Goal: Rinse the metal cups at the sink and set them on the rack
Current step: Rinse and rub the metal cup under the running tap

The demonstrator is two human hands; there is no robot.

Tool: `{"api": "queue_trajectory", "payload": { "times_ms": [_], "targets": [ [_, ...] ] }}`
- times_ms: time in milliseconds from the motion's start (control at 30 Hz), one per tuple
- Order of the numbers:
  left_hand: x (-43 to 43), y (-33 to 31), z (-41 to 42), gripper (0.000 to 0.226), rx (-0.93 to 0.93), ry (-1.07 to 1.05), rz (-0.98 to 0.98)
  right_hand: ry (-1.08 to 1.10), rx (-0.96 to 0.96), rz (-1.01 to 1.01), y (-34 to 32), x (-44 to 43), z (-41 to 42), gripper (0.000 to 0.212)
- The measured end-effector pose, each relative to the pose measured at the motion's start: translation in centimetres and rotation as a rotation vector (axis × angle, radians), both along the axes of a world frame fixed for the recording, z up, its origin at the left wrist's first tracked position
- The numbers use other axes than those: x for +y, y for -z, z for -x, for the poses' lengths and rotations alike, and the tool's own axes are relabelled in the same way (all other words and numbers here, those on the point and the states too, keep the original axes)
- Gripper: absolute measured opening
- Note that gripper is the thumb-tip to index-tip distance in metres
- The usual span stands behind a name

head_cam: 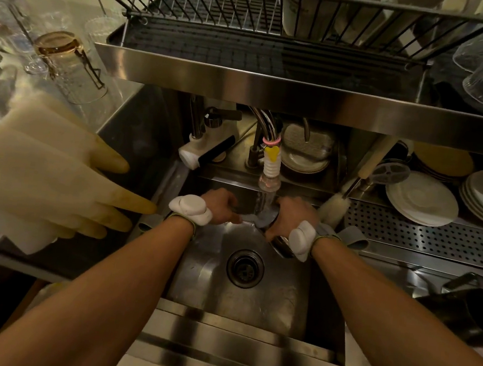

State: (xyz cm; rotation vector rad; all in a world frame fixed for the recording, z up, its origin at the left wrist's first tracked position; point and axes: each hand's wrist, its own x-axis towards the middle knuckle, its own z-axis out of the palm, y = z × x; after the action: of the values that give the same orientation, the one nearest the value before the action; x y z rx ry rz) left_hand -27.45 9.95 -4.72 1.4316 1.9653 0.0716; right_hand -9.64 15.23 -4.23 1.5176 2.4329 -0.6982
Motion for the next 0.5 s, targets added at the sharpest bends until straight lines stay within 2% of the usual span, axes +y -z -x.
{"api": "queue_trajectory", "payload": {
  "times_ms": [267, 500],
  "targets": [
    [0.1, 0.5, -0.1, 0.056, 0.006, 0.010, 0.004, -0.073, -0.145, -0.003, -0.8, 0.4, -0.1, 0.055],
    [0.1, 0.9, -0.2, 0.055, 0.018, 0.024, 0.012, -0.118, -0.175, 0.001, -1.2, 1.3, -0.3, 0.055]
  ]
}}
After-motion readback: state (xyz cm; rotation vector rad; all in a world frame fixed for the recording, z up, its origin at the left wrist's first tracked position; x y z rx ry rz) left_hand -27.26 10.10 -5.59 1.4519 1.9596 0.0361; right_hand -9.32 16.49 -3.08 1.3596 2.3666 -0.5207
